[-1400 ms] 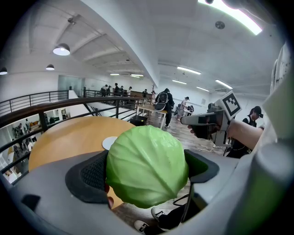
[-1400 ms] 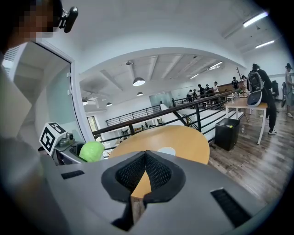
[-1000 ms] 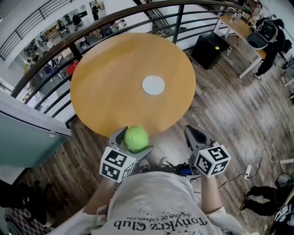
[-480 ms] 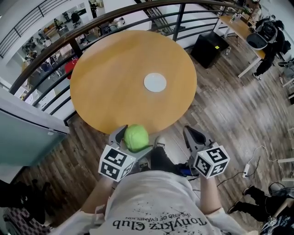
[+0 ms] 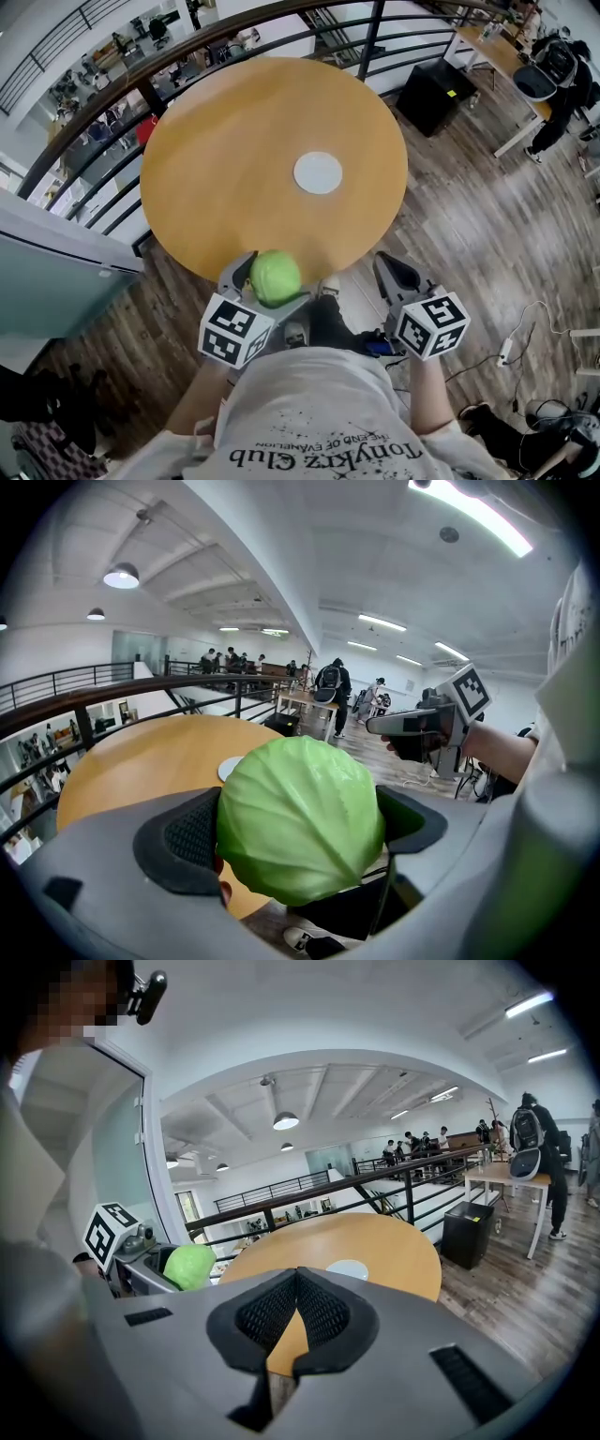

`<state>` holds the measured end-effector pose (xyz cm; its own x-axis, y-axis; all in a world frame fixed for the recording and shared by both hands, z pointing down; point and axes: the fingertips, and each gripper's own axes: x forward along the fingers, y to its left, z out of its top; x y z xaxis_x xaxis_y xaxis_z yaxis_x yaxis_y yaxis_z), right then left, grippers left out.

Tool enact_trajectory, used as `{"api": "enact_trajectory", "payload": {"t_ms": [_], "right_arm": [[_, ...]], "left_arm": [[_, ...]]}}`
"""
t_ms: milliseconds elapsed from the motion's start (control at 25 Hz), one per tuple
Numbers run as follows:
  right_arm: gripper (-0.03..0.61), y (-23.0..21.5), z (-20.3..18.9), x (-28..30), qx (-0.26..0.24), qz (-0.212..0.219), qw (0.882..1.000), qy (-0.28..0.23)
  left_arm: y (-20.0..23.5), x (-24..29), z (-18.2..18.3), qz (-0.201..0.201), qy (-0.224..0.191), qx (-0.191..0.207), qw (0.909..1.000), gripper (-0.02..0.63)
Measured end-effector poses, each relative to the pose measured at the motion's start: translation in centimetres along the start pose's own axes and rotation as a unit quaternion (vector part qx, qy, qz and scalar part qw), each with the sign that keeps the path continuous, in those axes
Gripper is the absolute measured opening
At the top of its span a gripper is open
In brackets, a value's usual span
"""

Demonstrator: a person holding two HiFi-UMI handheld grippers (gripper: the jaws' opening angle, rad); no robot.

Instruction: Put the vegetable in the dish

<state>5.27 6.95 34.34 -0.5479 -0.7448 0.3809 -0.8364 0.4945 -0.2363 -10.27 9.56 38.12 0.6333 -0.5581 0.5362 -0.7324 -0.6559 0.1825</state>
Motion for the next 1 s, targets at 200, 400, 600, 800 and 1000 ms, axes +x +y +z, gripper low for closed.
{"api": "enact_trajectory", "payload": {"t_ms": [200,400,600,800,1000], "right_arm": [[0.016,-3.3,1.7,2.3,0.001,0.004,1.000,0.003],[0.016,-7.1,4.3,4.7,0.001,0.010,1.000,0.001],[0.016,-10.5,6.6,6.9,0.000,0.022,1.000,0.000],[0.017,-13.9,8.0,9.3,0.009,0.039,0.999,0.002],[0.017,-16.1,8.5,10.8,0.005,0.059,0.998,0.009]], "left_arm": [[1.5,2.8,2.1,0.005,0.001,-0.010,0.9999,0.503],[3.2,6.3,5.0,0.014,0.002,-0.014,0.9998,0.503],[4.4,9.2,7.7,0.024,0.001,-0.021,0.9995,0.503],[5.3,12.0,9.7,0.039,0.010,-0.027,0.9988,0.503],[5.8,14.2,11.0,0.059,0.022,-0.034,0.9974,0.503]]}}
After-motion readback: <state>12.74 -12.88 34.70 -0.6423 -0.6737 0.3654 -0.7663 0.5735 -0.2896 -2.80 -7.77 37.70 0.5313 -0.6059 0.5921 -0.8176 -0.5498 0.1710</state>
